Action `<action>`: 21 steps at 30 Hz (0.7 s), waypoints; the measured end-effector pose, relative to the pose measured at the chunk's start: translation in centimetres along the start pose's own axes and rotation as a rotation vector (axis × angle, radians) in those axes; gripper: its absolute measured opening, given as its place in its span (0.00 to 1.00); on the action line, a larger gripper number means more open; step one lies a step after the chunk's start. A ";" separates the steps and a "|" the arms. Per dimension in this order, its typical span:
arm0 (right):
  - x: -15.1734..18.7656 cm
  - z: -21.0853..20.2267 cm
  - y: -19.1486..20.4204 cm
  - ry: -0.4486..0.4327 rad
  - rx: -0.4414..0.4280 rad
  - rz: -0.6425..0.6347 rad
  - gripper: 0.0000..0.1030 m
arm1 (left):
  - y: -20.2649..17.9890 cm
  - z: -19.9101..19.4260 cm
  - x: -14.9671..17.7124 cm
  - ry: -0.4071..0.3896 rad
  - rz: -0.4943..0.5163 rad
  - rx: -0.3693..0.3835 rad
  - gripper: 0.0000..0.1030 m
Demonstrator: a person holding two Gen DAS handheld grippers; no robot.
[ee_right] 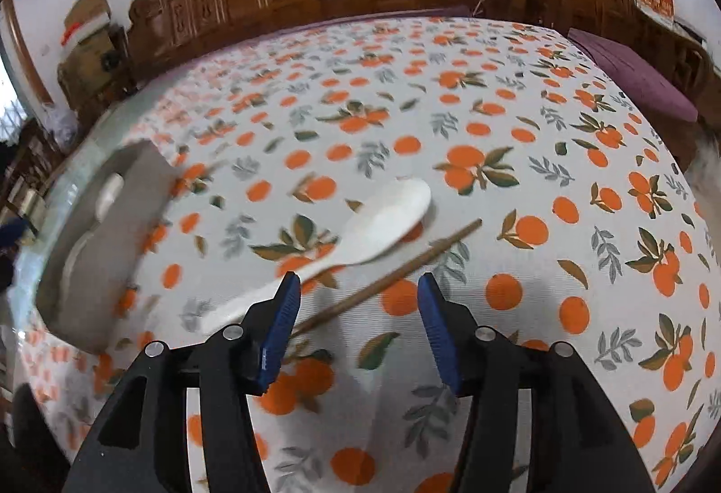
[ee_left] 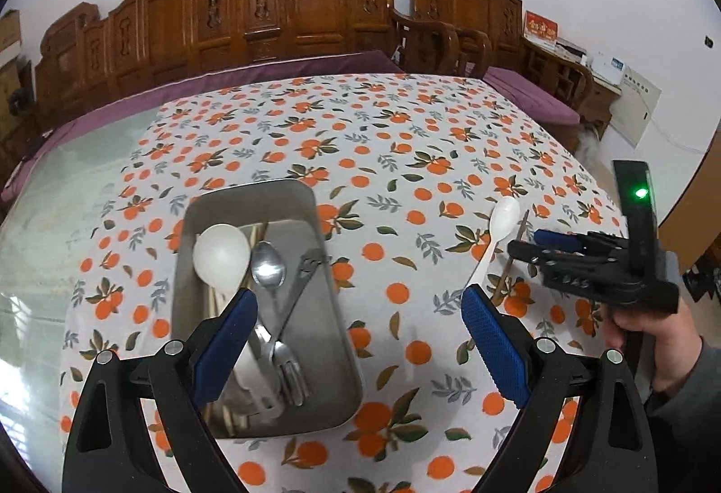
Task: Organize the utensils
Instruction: 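Reach the right gripper back toward the remaining white spoon and chopstick, then grasp the wooden chopstick with the right gripper while the left gripper grasps the white spoon handle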
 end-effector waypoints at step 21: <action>0.4 0.1 -2.7 0.109 0.071 -0.134 0.09 | -3.9 2.2 1.0 0.050 0.036 -0.008 0.86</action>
Point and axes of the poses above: each gripper's, at about its wrist camera, not at the fingertips, and z roughly the way its jaws point, y to its left, x to its underside, the point moved 8 cm from there along z, roughly the way its jaws point, and after that the axes turned 7 degrees about -y, right-handed, at the moved point
